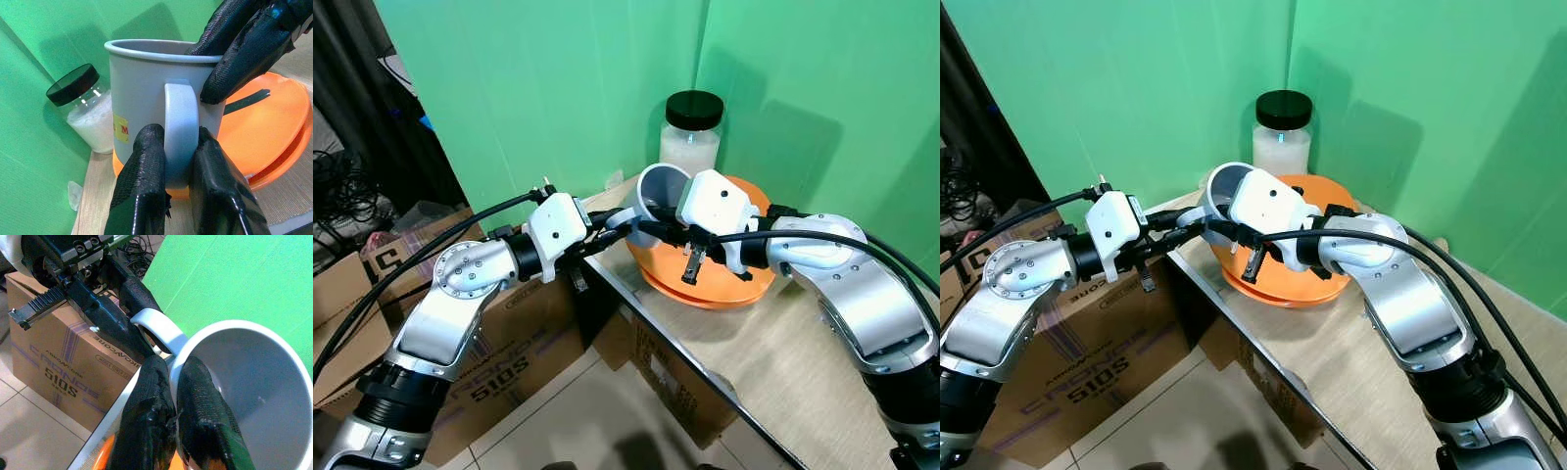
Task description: Setting the table
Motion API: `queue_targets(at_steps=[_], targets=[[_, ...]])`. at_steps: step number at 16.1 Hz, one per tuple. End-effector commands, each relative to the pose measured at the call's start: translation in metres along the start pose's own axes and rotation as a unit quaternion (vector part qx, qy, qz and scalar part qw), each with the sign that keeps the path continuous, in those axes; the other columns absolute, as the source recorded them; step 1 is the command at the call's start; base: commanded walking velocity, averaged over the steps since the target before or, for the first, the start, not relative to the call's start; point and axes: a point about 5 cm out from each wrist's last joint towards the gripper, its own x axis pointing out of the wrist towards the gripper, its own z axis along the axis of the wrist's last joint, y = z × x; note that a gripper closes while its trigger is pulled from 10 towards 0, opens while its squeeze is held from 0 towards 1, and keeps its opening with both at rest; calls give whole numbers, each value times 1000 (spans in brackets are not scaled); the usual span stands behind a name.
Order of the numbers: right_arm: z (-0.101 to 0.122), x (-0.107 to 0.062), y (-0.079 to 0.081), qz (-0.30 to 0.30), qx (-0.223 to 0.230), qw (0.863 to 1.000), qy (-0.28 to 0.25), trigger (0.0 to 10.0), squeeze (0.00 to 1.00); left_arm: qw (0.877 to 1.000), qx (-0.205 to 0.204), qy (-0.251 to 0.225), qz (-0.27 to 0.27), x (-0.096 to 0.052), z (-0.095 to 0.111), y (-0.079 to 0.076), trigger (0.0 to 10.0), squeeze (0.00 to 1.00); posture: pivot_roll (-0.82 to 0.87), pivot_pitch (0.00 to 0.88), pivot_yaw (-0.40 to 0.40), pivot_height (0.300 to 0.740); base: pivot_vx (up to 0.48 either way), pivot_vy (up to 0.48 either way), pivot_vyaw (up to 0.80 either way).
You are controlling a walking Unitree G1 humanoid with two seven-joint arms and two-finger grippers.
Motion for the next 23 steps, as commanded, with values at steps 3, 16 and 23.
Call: queue_targets(at_steps=[3, 16, 23], targets=[[8, -2, -4, -22, -10, 1000, -19, 10000, 0, 999, 9, 7, 32, -3, 1, 15, 0, 0, 1, 0, 70, 740, 0, 0, 0], [1, -64, -6, -339, 230, 903, -129, 10000, 0, 962, -36, -58, 266, -23, 31, 14, 10000, 0, -28, 0, 72, 740, 0, 0, -61], [-8, -57, 15, -409, 310, 848, -133, 10000, 0, 880, -107, -86, 454, -50, 39, 0, 10000, 0, -3, 0, 41, 740, 0, 0, -796]])
